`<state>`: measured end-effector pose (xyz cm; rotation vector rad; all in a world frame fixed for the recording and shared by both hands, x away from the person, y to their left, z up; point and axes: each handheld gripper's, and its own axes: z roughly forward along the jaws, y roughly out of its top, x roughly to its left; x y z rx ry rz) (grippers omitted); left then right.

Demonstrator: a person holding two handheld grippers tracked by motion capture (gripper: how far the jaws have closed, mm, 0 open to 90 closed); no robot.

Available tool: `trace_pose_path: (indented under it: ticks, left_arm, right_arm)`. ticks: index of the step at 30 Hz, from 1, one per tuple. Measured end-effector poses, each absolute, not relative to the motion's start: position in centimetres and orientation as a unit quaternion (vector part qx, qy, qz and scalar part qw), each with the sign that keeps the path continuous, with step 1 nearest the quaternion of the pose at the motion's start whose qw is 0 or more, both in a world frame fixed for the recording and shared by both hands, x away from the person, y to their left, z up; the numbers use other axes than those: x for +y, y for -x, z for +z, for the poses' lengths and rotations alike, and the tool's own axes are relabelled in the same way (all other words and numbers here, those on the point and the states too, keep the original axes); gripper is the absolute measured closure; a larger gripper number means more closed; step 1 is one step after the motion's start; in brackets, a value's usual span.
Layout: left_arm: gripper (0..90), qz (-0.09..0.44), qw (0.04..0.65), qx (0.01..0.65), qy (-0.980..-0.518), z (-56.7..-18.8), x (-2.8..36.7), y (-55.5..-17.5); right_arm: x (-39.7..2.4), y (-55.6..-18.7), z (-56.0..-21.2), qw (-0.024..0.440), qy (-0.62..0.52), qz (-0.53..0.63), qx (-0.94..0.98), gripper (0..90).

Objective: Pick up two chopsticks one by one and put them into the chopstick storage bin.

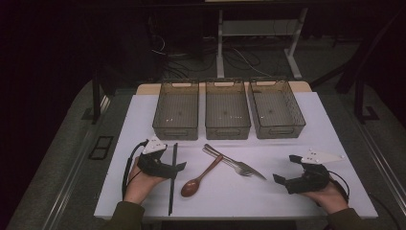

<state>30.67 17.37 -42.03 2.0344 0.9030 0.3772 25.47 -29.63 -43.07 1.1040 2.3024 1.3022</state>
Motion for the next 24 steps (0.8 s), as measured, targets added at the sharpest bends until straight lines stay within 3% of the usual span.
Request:
trace_pose_path:
  ticks: [4, 6, 10, 12, 24]
  left_arm:
    - [6.5, 0.162, 0.425, 0.372, -0.809, -42.2, 17.4, -31.2]
    - [14.9, 0.168, 0.419, 0.379, -0.808, -42.3, 17.4, -31.4]
    - [21.9, 0.172, 0.41, 0.392, -0.805, -42.5, 17.8, -31.9]
    - [32.3, 0.169, 0.409, 0.404, -0.801, -42.6, 18.0, -32.3]
    - [61.6, 0.155, 0.391, 0.44, -0.794, -43.6, 18.5, -34.2]
  right_arm:
    - [-29.7, -25.5, -43.1, 0.138, -0.382, 0.449, 0.796, 1.7]
    - [-29.7, -25.5, -43.2, 0.138, -0.382, 0.449, 0.796, 1.7]
    - [-29.7, -25.5, -43.2, 0.139, -0.382, 0.447, 0.797, 1.7]
    - [-29.6, -25.5, -43.2, 0.138, -0.383, 0.445, 0.798, 1.7]
    - [-29.7, -25.5, -43.2, 0.14, -0.387, 0.442, 0.797, 1.7]
